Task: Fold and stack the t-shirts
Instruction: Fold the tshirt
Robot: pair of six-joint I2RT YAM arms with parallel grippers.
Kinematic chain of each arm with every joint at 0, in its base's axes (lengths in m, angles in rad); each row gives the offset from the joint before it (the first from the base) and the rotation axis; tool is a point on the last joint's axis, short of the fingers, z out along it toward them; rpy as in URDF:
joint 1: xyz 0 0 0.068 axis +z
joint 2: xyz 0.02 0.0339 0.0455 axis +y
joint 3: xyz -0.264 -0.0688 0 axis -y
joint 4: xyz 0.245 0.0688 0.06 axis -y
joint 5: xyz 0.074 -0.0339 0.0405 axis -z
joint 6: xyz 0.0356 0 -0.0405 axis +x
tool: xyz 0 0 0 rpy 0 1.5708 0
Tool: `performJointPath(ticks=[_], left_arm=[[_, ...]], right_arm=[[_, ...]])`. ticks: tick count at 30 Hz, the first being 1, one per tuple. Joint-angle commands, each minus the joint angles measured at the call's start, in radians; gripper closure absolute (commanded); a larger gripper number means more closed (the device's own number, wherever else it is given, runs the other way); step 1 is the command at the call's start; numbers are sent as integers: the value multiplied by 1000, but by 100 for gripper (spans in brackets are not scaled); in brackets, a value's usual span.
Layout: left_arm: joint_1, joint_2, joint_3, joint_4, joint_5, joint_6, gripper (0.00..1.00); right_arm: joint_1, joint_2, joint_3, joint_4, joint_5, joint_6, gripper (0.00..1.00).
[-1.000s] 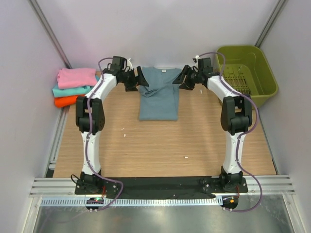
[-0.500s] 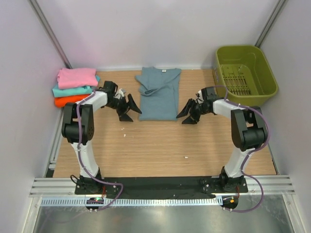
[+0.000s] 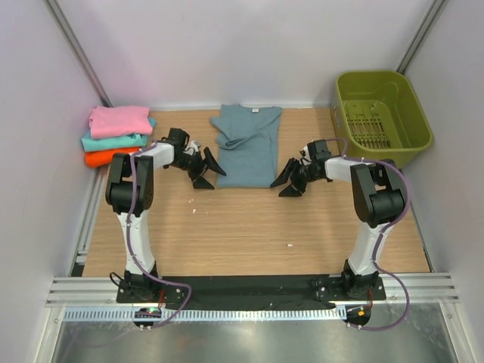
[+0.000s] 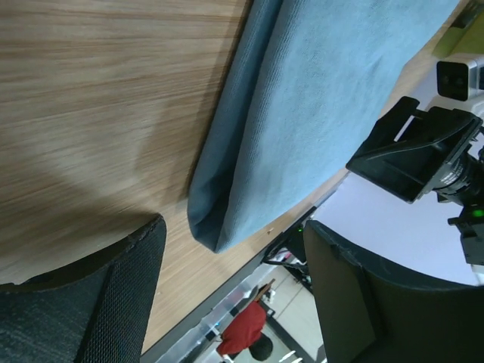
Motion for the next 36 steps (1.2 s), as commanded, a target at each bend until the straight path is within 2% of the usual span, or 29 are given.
performJointPath(ticks=[1, 8, 10, 15, 17, 19, 20, 22, 23, 26, 31, 36], left_arm=[[-10, 17, 37, 32, 29, -17, 26], [-29, 27, 28, 22, 25, -11, 34], [-38, 37, 26, 28, 29, -11, 42], [-65, 35, 26, 53, 48, -28, 58], [-73, 21, 15, 59, 43, -32, 74], [-73, -3, 1, 64, 45, -35, 80], [-76, -15, -14, 65, 45, -35, 87], [-81, -52, -29, 65, 42, -34, 94], [-84, -67, -51, 65, 43, -32, 97], [-105, -136, -83, 65, 43, -34, 100], [-159, -255, -158, 61, 45, -29, 100], [-217, -426, -144, -4, 22, 44, 100]], right_arm=[[5, 24, 41, 60, 12, 24, 44], [6, 95, 115, 92, 30, 35, 44], [6, 108, 135, 92, 33, 36, 44], [6, 98, 126, 102, 6, 26, 59], [6, 82, 109, 102, -5, 26, 70], [5, 49, 77, 102, -20, 35, 75], [5, 35, 65, 100, -23, 36, 78], [6, -14, 25, 97, -32, 47, 84], [5, -32, 11, 94, -34, 50, 90], [-3, -106, -37, 69, -34, 46, 98], [-20, -235, -97, -7, -37, 21, 99], [-24, -373, -97, -122, -45, -52, 99]])
